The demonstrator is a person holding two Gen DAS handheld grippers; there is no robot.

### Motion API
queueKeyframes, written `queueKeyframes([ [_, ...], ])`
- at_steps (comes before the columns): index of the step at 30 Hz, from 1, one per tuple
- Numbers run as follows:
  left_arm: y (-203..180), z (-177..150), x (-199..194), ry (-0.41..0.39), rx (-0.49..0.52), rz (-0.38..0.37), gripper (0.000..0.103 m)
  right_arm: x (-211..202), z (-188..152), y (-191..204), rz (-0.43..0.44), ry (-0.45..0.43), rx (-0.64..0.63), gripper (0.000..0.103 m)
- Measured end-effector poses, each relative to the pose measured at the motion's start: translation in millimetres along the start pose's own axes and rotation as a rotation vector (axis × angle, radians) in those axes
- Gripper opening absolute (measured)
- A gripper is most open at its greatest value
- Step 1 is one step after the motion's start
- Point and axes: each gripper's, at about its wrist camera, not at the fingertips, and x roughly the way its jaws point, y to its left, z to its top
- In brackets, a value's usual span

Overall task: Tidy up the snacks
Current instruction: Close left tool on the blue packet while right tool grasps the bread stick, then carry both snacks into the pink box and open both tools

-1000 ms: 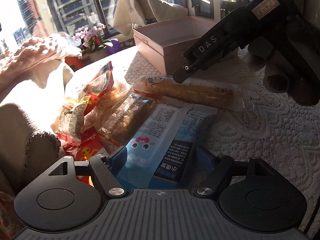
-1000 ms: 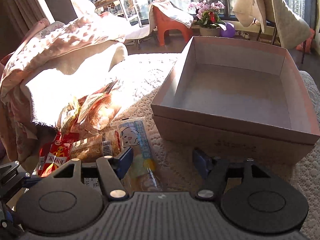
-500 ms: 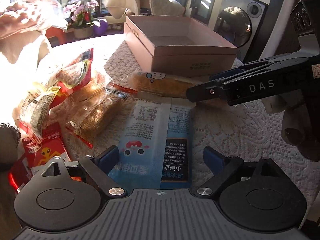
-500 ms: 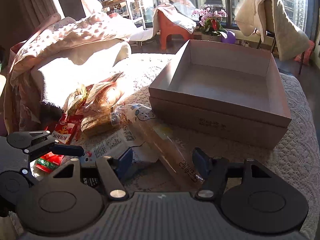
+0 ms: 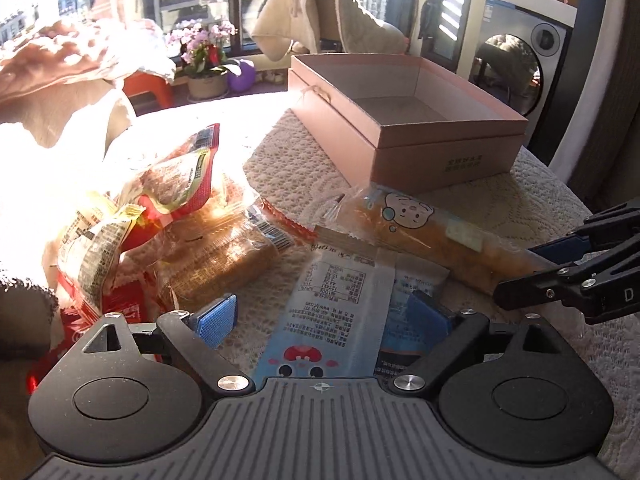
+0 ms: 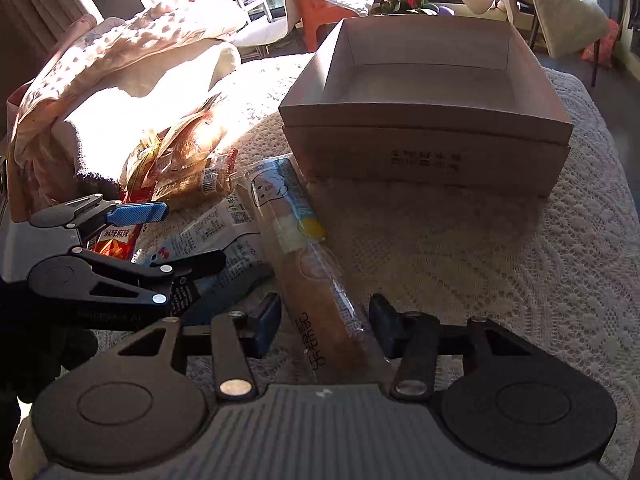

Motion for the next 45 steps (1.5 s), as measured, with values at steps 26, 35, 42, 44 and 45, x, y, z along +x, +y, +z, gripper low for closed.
queueKeyframes([
  [26, -23.3, -17.0, -6.1, 0.052, 0.092, -0.013, 0.091, 52.4, 68.6, 59.7, 0.045, -0.159, -0.076, 0.063],
  [35, -9.0, -14.3, -8.6, 0.046, 0.041, 0.016, 0.09, 10.3, -6.9, 0.7, 0.009, 0.026, -0.085, 0.057],
  [42, -16.7, -12.2, -4.0, 0.091, 0.124, 0.005, 0.089, 2.8, -1.2, 39.7, -0.014, -0.068, -0.09, 0.056],
  [44, -13.0, -14.6, -10.0, 0.081, 0.107, -0.008, 0.083, 13.1, 0.4, 44.8, -0.021, -0.058, -0.074, 0.053],
  [45, -11.2, -14.4, -14.3, 0.073, 0.097, -0.02, 0.081, 15.4, -1.3, 45.2, 0.008, -0.042, -0.078, 0.043],
])
